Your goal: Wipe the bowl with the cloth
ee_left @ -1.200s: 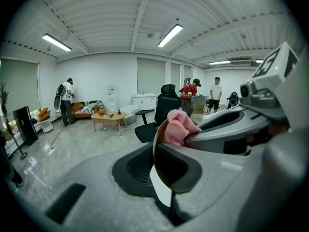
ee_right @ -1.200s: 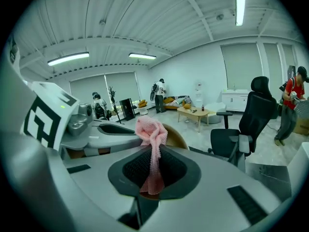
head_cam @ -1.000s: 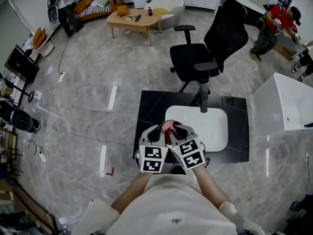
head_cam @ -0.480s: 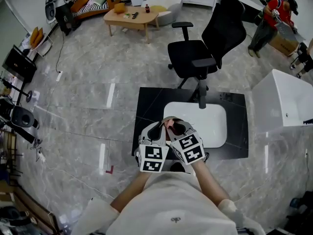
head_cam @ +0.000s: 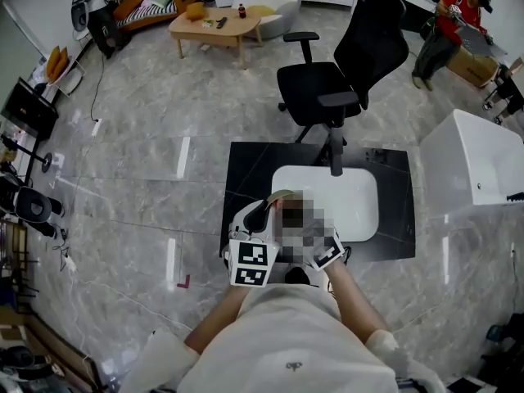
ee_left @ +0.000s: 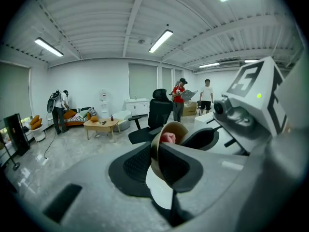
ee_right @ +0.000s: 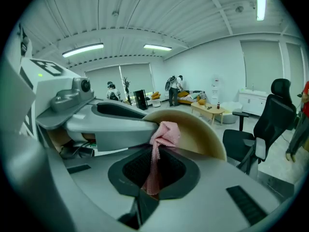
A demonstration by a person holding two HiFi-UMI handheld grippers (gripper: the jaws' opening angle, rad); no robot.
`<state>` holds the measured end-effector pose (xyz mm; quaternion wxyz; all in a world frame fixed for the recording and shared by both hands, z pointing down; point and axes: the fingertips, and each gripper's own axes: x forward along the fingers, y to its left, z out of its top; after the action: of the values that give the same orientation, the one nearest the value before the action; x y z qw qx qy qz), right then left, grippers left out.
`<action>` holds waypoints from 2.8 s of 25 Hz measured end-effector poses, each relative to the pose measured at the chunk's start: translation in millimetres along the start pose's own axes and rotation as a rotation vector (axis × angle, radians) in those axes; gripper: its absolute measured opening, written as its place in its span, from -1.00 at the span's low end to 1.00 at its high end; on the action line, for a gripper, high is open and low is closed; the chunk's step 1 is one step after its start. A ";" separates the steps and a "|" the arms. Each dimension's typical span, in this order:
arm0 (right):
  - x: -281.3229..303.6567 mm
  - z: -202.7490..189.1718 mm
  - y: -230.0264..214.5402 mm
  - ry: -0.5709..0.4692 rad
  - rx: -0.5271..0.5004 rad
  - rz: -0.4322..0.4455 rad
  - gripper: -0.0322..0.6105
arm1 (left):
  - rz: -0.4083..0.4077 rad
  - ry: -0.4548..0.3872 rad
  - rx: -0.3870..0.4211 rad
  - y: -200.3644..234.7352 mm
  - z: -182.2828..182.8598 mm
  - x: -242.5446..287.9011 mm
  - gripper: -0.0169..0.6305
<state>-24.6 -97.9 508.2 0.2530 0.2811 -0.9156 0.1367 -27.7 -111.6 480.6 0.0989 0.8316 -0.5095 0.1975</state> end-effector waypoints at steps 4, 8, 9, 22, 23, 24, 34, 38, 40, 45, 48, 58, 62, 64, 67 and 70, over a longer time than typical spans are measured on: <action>2.1 -6.2 11.5 0.056 -0.116 0.015 -0.82 | -0.003 0.010 0.003 0.0 -1.6 -1.2 -0.83; 1.1 -25.1 7.5 0.191 -0.340 -0.027 -0.82 | -0.001 0.028 -0.008 0.1 -5.2 -1.6 -0.83; 0.1 -29.3 3.4 0.218 -0.391 -0.053 -0.82 | -0.003 0.033 -0.010 -1.0 -5.9 -1.6 -0.83; -15.8 -24.4 -26.6 0.298 -0.955 -0.382 -0.82 | -0.032 0.008 -0.095 1.5 -1.3 -1.0 -0.83; -15.0 -26.3 -23.3 0.304 -0.942 -0.363 -0.82 | -0.033 0.002 -0.102 1.3 0.1 -1.2 -0.83; -13.8 -28.7 -18.8 0.306 -0.925 -0.337 -0.82 | -0.037 -0.003 -0.108 0.9 0.7 -1.3 -0.83; -0.8 -26.3 12.0 0.223 -0.682 -0.147 -0.82 | -0.077 -0.020 -0.109 -10.5 -1.3 3.9 -0.81; -4.6 -11.7 5.2 0.142 -0.587 -0.171 -0.82 | -0.079 -0.038 -0.101 -11.1 2.0 4.9 -0.81; -6.4 -8.2 2.7 0.120 -0.549 -0.177 -0.82 | -0.079 -0.040 -0.099 -10.7 3.1 5.3 -0.81; 0.2 -24.0 8.7 0.229 -0.783 -0.173 -0.82 | -0.059 -0.005 -0.083 -4.8 -3.2 7.0 -0.81; 0.7 -32.7 5.1 0.295 -0.911 -0.209 -0.82 | -0.040 0.020 -0.081 3.2 -9.3 7.9 -0.84; -18.5 -13.9 -30.6 0.267 -0.982 -0.465 -0.82 | -0.025 0.037 -0.095 8.8 -13.1 8.5 -0.86; -25.6 4.0 -33.0 0.201 -0.951 -0.534 -0.82 | -0.032 0.032 -0.096 5.9 -10.9 7.9 -0.86; -27.7 12.9 -32.7 0.166 -0.921 -0.552 -0.82 | -0.036 0.022 -0.094 4.5 -9.0 6.9 -0.86; -25.5 17.0 -29.4 0.150 -0.912 -0.544 -0.82 | -0.049 0.014 -0.068 -1.9 -5.4 6.0 -0.86; -25.7 19.0 -22.6 0.129 -0.918 -0.519 -0.82 | -0.066 0.023 -0.049 -7.5 -6.5 5.5 -0.86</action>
<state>-0.4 -112.1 480.9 0.4313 0.3499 -0.7641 -0.3281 -20.3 -110.2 489.1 0.1315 0.8429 -0.4855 0.1909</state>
